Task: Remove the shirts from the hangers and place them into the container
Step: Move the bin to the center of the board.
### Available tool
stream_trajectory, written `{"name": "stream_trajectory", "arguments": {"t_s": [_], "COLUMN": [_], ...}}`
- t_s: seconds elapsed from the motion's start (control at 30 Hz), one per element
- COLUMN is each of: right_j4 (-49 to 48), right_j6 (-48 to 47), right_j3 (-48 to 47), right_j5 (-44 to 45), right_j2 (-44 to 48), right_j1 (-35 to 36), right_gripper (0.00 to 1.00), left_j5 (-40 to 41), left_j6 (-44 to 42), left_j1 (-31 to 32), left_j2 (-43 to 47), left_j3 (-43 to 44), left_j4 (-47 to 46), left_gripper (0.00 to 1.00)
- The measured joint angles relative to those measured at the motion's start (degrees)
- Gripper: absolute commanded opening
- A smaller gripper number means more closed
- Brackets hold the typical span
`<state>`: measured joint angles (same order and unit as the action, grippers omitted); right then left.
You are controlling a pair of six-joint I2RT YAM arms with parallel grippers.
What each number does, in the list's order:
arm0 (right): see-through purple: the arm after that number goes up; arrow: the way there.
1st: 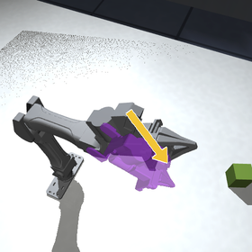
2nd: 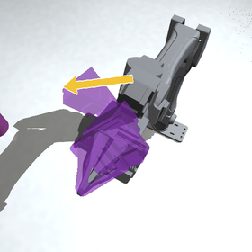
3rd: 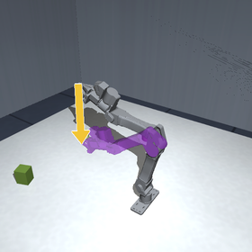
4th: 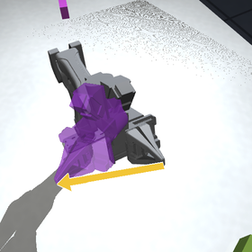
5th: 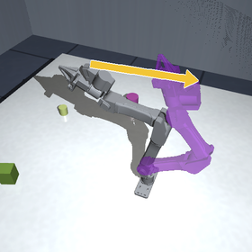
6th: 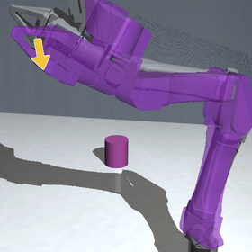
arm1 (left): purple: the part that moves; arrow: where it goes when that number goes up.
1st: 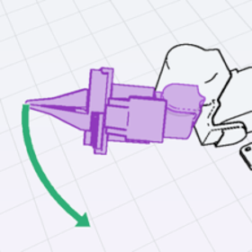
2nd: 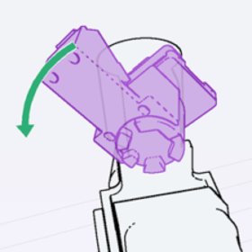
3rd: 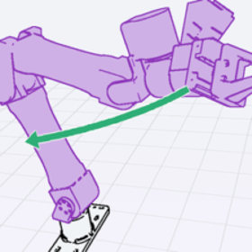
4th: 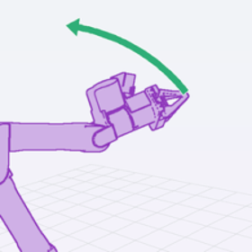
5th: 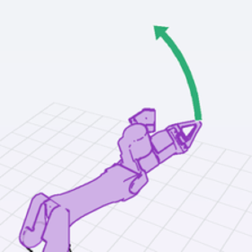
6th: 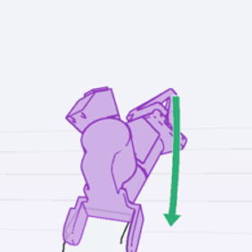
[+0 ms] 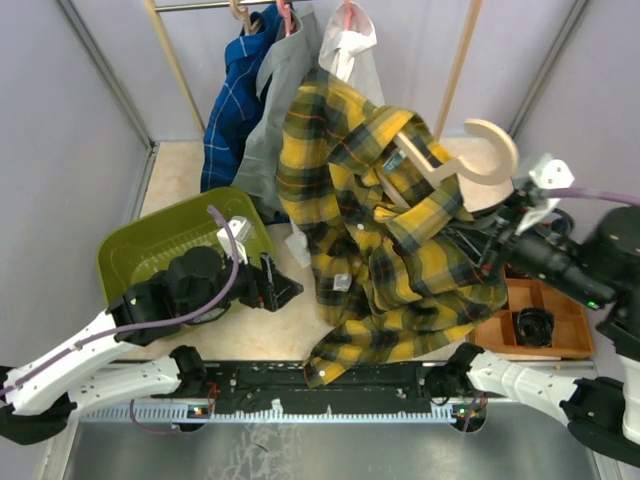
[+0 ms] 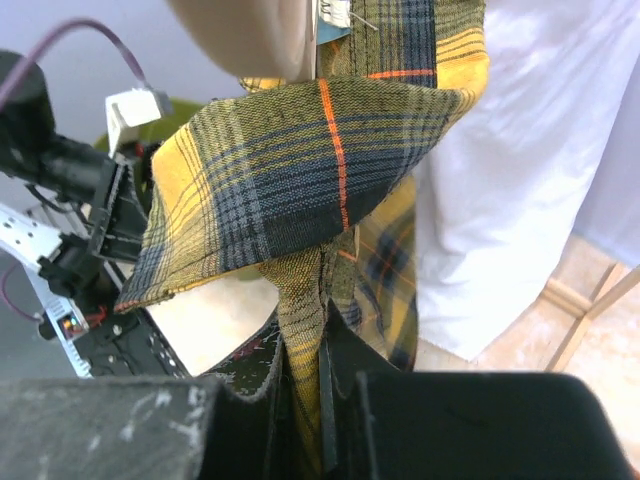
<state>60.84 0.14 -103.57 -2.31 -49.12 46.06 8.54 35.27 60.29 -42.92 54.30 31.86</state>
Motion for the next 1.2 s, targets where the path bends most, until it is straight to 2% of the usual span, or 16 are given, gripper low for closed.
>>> {"name": "stream_trajectory", "arguments": {"t_s": [0.13,0.27,0.47,0.63,0.77,0.93,1.03,1.13,1.2], "right_j4": [-0.3,0.0,0.0,0.7,2.6,4.8,5.2,5.4,5.2], "right_j6": [-0.2,0.0,0.1,-0.2,-1.2,-2.8,-3.5,-3.7,-3.7], "right_j3": [-3.0,-2.9,-1.9,-3.6,-7.8,-12.0,-12.5,-12.3,-11.8], "right_j5": [-0.2,-0.1,-0.8,-7.0,-12.4,-13.9,-13.9,-14.2,-14.4], "right_j2": [1.8,2.4,1.8,-0.8,-3.6,-4.9,-5.3,-6.3,-6.9], "right_j1": [0.0,0.0,0.0,0.0,-0.1,-0.1,-0.1,-0.1,-0.1], "right_gripper": [0.0,0.0,0.0,0.0,0.0,0.0,0.0,0.0,0.0], "left_j5": [1.0,2.3,7.3,12.4,17.6,21.6,21.7,19.5,15.1], "left_j6": [9.8,19.7,30.5,33.2,34.4,33.7,31.5,27.7,23.4], "left_j1": [0.0,0.0,0.0,0.0,-0.8,-1.6,-2.6,-6.5,-13.2], "left_j2": [2.0,2.3,-1.6,-3.3,-1.3,2.4,-0.3,-5.4,-7.6], "left_j3": [1.0,3.8,4.4,3.7,1.2,-1.2,-1.2,-1.2,-1.9], "left_j4": [9.2,20.8,36.5,39.8,40.1,39.0,36.8,33.7,29.8], "left_gripper": [0.91,0.96,0.99,0.99,0.99,0.99,0.99,0.99,0.99]}}
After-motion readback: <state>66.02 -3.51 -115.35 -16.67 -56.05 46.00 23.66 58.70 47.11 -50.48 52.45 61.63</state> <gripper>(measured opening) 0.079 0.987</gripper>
